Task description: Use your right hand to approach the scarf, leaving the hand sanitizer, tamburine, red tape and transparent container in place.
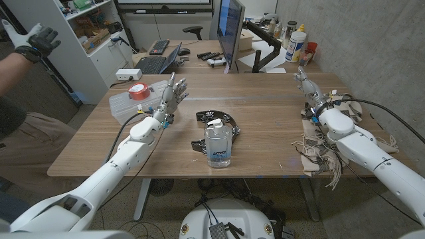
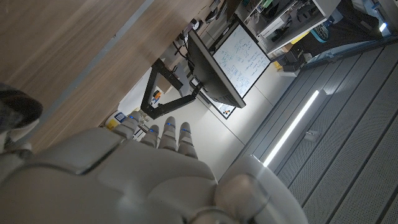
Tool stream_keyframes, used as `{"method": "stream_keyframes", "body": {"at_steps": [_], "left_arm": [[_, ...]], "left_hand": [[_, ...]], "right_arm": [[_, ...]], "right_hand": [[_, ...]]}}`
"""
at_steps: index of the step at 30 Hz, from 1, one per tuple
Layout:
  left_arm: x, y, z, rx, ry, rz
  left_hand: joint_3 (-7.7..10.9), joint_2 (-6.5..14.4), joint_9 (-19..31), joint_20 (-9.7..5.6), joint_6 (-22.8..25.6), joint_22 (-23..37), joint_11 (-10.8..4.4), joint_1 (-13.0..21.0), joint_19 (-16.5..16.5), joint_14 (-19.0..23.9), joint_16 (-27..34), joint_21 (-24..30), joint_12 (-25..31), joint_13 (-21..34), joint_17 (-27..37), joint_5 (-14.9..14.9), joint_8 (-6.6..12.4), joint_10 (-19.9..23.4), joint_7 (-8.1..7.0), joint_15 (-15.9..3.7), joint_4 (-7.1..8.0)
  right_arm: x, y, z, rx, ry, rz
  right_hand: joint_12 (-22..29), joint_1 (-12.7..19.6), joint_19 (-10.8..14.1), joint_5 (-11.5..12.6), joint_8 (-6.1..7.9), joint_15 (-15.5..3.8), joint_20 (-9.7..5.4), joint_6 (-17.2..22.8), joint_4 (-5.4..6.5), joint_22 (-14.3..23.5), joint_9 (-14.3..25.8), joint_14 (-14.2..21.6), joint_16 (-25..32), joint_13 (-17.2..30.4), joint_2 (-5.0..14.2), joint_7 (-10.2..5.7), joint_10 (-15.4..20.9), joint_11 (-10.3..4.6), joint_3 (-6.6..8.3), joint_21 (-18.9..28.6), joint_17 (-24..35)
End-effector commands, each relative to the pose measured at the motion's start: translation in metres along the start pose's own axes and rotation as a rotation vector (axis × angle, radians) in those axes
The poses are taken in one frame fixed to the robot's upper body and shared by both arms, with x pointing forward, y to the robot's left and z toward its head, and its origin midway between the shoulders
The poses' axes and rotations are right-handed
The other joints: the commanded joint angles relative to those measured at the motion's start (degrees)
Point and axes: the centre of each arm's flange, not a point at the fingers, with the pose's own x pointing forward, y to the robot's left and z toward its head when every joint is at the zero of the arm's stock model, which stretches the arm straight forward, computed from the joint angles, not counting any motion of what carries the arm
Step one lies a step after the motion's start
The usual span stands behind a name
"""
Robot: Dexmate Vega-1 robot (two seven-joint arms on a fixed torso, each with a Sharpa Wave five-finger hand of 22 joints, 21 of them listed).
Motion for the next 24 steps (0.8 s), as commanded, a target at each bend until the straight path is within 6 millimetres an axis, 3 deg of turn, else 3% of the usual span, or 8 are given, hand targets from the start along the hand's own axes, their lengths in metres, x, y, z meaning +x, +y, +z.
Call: {"method": "stream_keyframes", "body": {"at_steps": [1,24], "left_arm": [[0.002,0.004,0.0,0.002,0.008,-0.015],[0.003,0.0,-0.003,-0.004,0.009,-0.028]], "left_hand": [[0.04,-0.06,0.22,-0.53,-0.16,0.2,0.25,0.47,0.27,-0.09,0.14,0.2,0.15,0.31,0.3,0.39,0.15,0.44,-0.16,-0.86,-0.2],[-0.11,0.08,0.22,-0.63,-0.13,0.2,0.36,0.59,0.28,-0.13,0.12,0.18,0.19,0.31,0.3,0.48,0.07,0.8,-0.17,-0.88,-0.27]], "right_arm": [[-0.006,-0.011,0.007,-0.117,0.017,-0.044],[-0.023,-0.037,0.023,-0.33,0.035,-0.118]], "right_hand": [[0.3,-0.02,-0.39,0.44,0.49,-0.16,-0.14,0.41,-0.08,0.28,0.29,-0.47,0.1,0.21,0.35,-0.3,0.14,-0.2,-0.34,0.18,0.14],[0.36,0.06,-0.49,0.5,0.6,-0.45,-0.25,0.79,-0.08,0.28,0.28,-0.55,0.15,0.21,0.49,-0.48,0.29,-0.42,-0.49,0.26,0.14]]}}
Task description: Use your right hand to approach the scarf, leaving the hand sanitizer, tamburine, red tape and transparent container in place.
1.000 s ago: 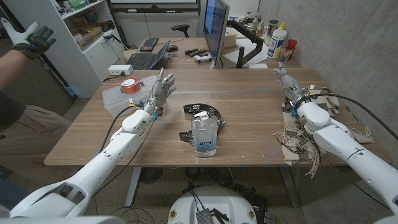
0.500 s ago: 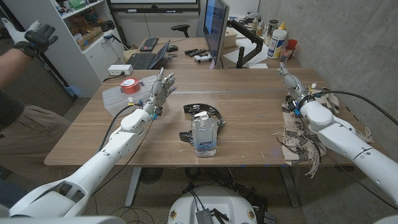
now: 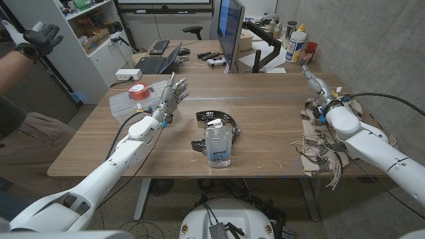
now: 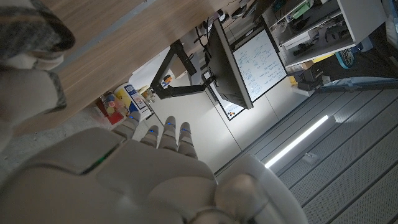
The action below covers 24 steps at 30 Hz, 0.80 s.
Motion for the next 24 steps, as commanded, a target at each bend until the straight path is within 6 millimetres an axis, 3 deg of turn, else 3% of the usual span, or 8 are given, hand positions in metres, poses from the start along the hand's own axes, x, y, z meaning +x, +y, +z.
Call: {"method": "stream_keyframes", "body": {"at_steps": [1,6,12,24], "left_arm": [[0.002,-0.004,-0.002,-0.005,-0.001,-0.008],[0.001,-0.005,-0.003,-0.007,0.004,-0.007],[0.004,-0.007,-0.001,-0.004,-0.002,-0.014],[0.002,-0.005,-0.003,-0.009,0.003,-0.007]], "left_hand": [[-0.12,-0.14,0.22,-0.4,-0.13,0.2,0.08,0.37,0.06,-0.14,0.12,0.19,0.19,0.32,0.3,0.49,0.07,0.46,-0.13,-0.9,-0.28],[-0.16,-0.11,0.22,-0.42,-0.14,0.2,0.16,0.39,0.06,-0.14,0.12,0.19,0.16,0.32,0.3,0.5,0.05,0.45,-0.13,-0.89,-0.29],[-0.2,-0.1,0.22,-0.44,-0.13,0.2,0.07,0.4,0.08,-0.15,0.11,0.19,0.11,0.32,0.3,0.52,0.03,0.36,-0.13,-0.89,-0.31],[-0.33,-0.02,0.23,-0.54,-2.11,0.2,-0.06,0.48,0.14,-0.17,0.11,0.2,0.01,0.32,0.3,0.58,-0.7,0.24,-0.53,-0.86,-0.37]], "right_arm": [[-0.008,-0.016,0.008,-0.118,0.003,-0.036],[-0.011,-0.018,0.009,-0.155,0.008,-0.045],[-0.014,-0.02,0.013,-0.26,0.011,-0.068],[-0.02,-0.025,0.008,-0.45,0.074,-0.109]], "right_hand": [[0.37,0.06,-0.28,0.5,0.61,-0.18,-0.05,0.52,0.16,0.28,0.28,-0.23,0.16,0.21,0.5,-0.17,0.09,-0.22,-0.26,0.27,0.14],[0.42,0.07,-0.28,0.52,0.62,-0.18,-0.07,0.59,0.15,0.28,0.29,-0.24,0.17,0.21,0.49,-0.21,0.21,-0.28,-0.32,0.29,0.14],[1.08,0.15,0.8,0.6,0.94,-1.04,-1.82,1.78,0.11,0.26,0.28,0.73,0.5,0.17,0.52,0.32,2.03,-1.55,-0.55,0.72,0.11],[0.66,0.2,0.3,0.71,0.2,-1.34,-0.68,-0.1,0.08,0.24,0.28,0.36,0.27,0.15,0.55,-0.58,1.22,-1.64,-0.78,0.48,0.1]]}}
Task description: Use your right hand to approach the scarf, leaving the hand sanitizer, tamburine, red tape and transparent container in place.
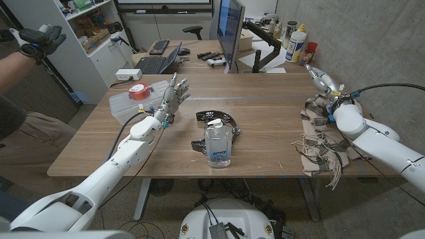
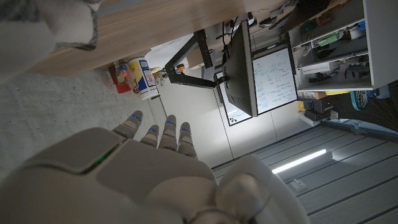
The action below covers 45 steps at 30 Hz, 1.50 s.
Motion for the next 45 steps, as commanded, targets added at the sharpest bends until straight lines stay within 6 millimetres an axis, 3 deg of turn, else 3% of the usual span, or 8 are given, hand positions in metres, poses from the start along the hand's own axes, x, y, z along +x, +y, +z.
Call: {"method": "stream_keyframes", "body": {"at_steps": [1,26,45], "left_arm": [[0.0,0.0,-0.001,-0.004,0.003,0.001],[-0.001,-0.006,-0.004,0.007,0.019,-0.011],[-0.003,-0.007,0.0,0.019,0.023,-0.01]], "left_hand": [[-0.09,-0.01,0.23,-0.52,-0.48,0.2,-0.06,0.49,0.14,-0.16,0.11,0.2,0.01,0.32,0.3,0.59,-0.03,0.24,-0.31,-0.86,-0.13],[-0.29,0.13,0.25,-0.63,-2.4,0.2,-0.06,0.63,0.25,-0.02,0.15,0.21,0.0,0.33,0.3,0.68,-0.3,0.39,-0.16,-0.88,-0.25],[-0.46,0.21,0.25,-1.13,-1.9,0.2,0.06,0.72,1.06,-0.02,0.13,0.47,0.04,0.33,0.3,0.75,0.16,0.59,0.53,-0.88,-0.34]], "right_arm": [[-0.006,-0.005,-0.005,-0.181,0.054,-0.041],[-0.013,-0.012,-0.023,-0.472,0.152,-0.044],[-0.029,-0.01,-0.037,-0.538,0.226,-0.024]], "right_hand": [[-0.23,0.2,-0.2,0.26,-0.24,-0.29,0.48,-0.4,0.07,0.24,0.28,-0.23,0.06,0.15,0.55,-0.11,-0.34,-0.12,-0.31,0.04,0.1],[-0.57,0.45,-0.67,0.45,-0.32,-0.23,0.84,-1.08,-0.01,0.23,0.3,-0.86,-0.13,0.17,0.97,-0.38,-1.15,-0.3,-0.32,-0.11,0.09],[-1.13,0.49,-1.19,0.54,-0.25,0.05,0.85,-1.23,-0.06,0.24,0.3,-1.85,-0.34,0.19,1.06,-0.25,-2.71,-0.2,-0.45,-0.23,0.1]]}}
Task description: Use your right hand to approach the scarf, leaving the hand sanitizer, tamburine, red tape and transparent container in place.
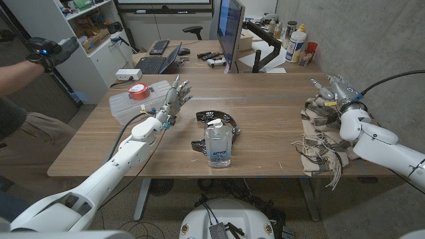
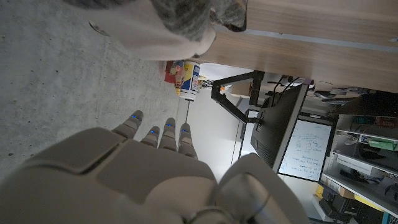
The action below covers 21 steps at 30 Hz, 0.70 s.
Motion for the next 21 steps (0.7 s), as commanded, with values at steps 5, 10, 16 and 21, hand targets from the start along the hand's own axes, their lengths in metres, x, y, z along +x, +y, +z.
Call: {"method": "stream_keyframes", "body": {"at_steps": [5,10,16,21], "left_arm": [[-0.003,0.0012,0.0024,0.005,0.001,0.009],[-0.0023,0.0005,0.0008,0.005,0.009,-0.002],[-0.0003,0.0011,0.003,0.013,0.003,-0.007],[0.0004,0.0015,0.0033,0.013,0.002,-0.009]], "left_hand": [[-0.27,0.01,0.25,-0.46,0.27,0.2,0.06,0.53,0.19,-0.02,0.13,0.2,0.05,0.33,0.3,0.27,0.37,0.64,0.26,-0.93,-0.13],[-0.29,0.03,0.25,-0.47,0.33,0.2,0.1,0.54,0.21,-0.01,0.13,0.2,0.04,0.33,0.3,0.28,0.41,0.64,0.31,-0.92,-0.15],[-0.32,0.05,0.25,-0.53,0.37,0.2,0.11,0.57,0.24,-0.04,0.12,0.19,0.03,0.33,0.3,0.29,0.44,0.65,0.31,-0.94,-0.17],[-0.35,0.07,0.25,-0.58,0.48,0.2,0.13,0.59,0.18,-0.04,0.11,0.15,0.02,0.34,0.3,0.3,0.5,0.65,0.28,-0.94,-0.18]], "right_arm": [[-0.0069,0.0056,-0.0068,-0.058,0.038,0.023],[-0.0079,0.0075,-0.0083,-0.057,0.053,0.039],[-0.0107,0.0093,-0.0101,-0.068,0.064,0.041],[-0.0134,0.0113,-0.0117,-0.066,0.073,0.044]], "right_hand": [[-0.26,-0.05,-0.44,0.55,0.01,-0.05,0.05,-0.47,0.11,0.24,0.31,-0.83,-0.06,0.19,0.54,0.15,-0.32,0.14,-0.32,-0.23,0.1],[-0.36,-0.07,-0.55,0.56,0.02,-0.02,0.07,-0.53,0.11,0.24,0.31,-0.98,-0.05,0.2,0.52,0.12,-0.64,-0.03,-0.38,-0.24,0.11],[-0.39,-0.11,-0.8,0.58,-0.06,-0.01,0.12,-0.86,0.13,0.23,0.32,-1.32,-0.09,0.2,0.52,0.08,-0.84,0.05,-0.46,-0.29,0.12],[-0.38,-0.14,-0.84,0.59,-0.06,0.06,0.11,-0.93,0.14,0.23,0.32,-1.41,-0.07,0.21,0.53,0.15,-0.9,0.1,-0.5,-0.28,0.12]]}}
